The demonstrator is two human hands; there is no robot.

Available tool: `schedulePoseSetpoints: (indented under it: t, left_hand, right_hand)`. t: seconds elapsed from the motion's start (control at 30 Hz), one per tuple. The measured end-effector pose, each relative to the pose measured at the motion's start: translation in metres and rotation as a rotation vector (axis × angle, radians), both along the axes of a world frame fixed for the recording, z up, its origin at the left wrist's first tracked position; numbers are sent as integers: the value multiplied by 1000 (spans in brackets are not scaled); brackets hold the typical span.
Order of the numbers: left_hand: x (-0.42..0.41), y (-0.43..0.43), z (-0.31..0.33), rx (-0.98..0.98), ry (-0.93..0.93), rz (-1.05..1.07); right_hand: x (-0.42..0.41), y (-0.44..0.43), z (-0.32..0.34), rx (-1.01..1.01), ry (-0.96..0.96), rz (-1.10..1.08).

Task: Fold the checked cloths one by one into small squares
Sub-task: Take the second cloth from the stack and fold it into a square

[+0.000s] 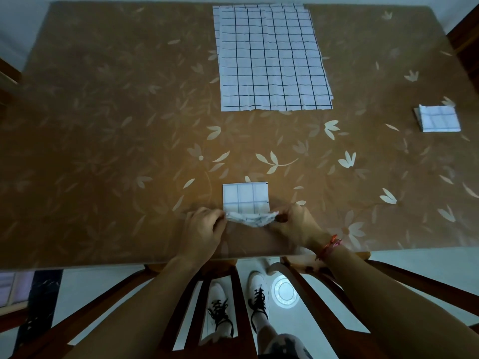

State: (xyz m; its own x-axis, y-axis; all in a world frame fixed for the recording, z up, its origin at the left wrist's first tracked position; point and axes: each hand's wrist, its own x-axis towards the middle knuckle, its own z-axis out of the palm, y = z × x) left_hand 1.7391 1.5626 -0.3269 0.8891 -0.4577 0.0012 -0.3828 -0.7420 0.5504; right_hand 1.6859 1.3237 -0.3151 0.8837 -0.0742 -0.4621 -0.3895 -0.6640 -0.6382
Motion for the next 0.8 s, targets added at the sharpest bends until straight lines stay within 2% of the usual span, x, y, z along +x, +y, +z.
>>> schedulePoseSetpoints:
  t: [0.1,0.3,0.6,0.7,0.8]
  left_hand:
    - [6,-3,3,-9,-2,75]
    - [13,-8,-3,-83,113,153]
    - [19,-13,-15,-95,205,216]
    - [22,-13,-12,-14,158,172]
    - [23,-10,-8,129,-61,67]
  right_hand:
    - [4,-1,-5,-1,-41,-32]
    - [16,1,-6,23,-49,-191]
    - [36,1,-12,23,-1,-252]
    - [40,2,-14,9,15,-274]
    - [42,2,-15,-23,15,-278]
